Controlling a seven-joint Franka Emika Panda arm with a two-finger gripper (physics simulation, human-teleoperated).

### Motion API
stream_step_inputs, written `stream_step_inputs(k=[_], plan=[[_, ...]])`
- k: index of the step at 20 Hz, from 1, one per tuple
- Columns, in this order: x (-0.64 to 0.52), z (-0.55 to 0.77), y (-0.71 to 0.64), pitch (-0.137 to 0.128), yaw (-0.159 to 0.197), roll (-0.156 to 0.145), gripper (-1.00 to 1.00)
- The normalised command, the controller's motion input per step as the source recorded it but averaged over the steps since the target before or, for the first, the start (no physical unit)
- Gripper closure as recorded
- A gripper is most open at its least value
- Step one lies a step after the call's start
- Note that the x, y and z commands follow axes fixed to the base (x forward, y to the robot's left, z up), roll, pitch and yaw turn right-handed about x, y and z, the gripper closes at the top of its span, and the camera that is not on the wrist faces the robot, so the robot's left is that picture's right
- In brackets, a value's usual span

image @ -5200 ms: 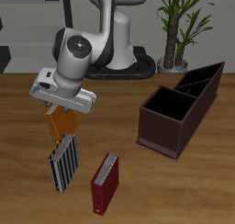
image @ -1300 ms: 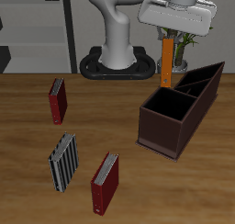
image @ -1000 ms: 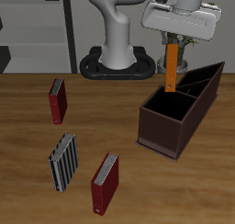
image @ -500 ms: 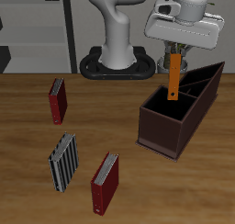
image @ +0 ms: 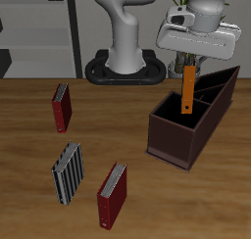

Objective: Place the orange book into the left desk caddy's right compartment

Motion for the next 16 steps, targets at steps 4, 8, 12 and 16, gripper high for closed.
stream_step_inputs(k=[4,8,12,16], plan=[[0.05,-0.11,-0.03,0.005,0.012,0.0,1.0],[0.12,-0.18,0.02,0.028,0.015,0.007,1.0],[0.06,-0.19,0.14,0.024,0.023,0.015,1.0],[0.06,-0.14,0.15,0.01,0.038,0.027,1.0]])
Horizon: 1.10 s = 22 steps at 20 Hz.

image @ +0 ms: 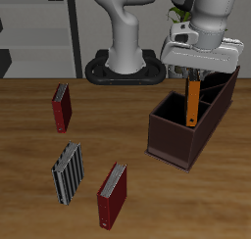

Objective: Place the orange book into the left desk caddy's right compartment

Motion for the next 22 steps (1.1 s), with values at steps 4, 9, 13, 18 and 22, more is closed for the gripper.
stream_step_inputs(k=[4,9,13,18,22], plan=[[0.1,-0.1,-0.05,0.006,0.01,0.002,1.0],[0.1,-0.17,-0.13,0.028,0.006,-0.015,1.0],[0.03,-0.07,-0.01,0.008,0.001,-0.002,1.0],[0.06,-0.1,0.1,0.043,0.013,0.058,-1.0],[0.03,-0.06,0.05,0.006,0.021,0.025,-1.0]])
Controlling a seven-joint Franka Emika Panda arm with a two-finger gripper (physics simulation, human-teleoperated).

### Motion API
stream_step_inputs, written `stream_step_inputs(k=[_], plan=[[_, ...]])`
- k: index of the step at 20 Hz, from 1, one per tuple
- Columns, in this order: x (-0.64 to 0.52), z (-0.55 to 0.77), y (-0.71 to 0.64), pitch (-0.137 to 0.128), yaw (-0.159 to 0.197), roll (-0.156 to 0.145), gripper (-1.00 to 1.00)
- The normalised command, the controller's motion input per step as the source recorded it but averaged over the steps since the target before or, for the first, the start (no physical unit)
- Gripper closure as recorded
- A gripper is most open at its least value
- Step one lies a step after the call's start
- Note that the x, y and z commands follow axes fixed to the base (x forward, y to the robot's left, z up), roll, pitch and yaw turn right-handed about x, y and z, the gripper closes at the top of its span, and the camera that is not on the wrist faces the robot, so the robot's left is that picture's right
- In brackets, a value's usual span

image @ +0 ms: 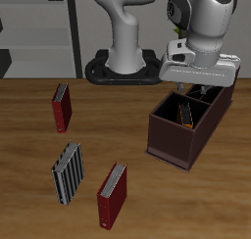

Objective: Place the orange book into the left desk caddy's right compartment

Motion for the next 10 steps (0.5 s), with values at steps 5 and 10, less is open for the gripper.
stream_step_inputs(k=[5,10], plan=[[0.01,0.06,-0.04,-0.011,0.016,-0.004,-1.0],[-0.06,0.09,-0.12,-0.02,0.01,-0.016,-1.0]])
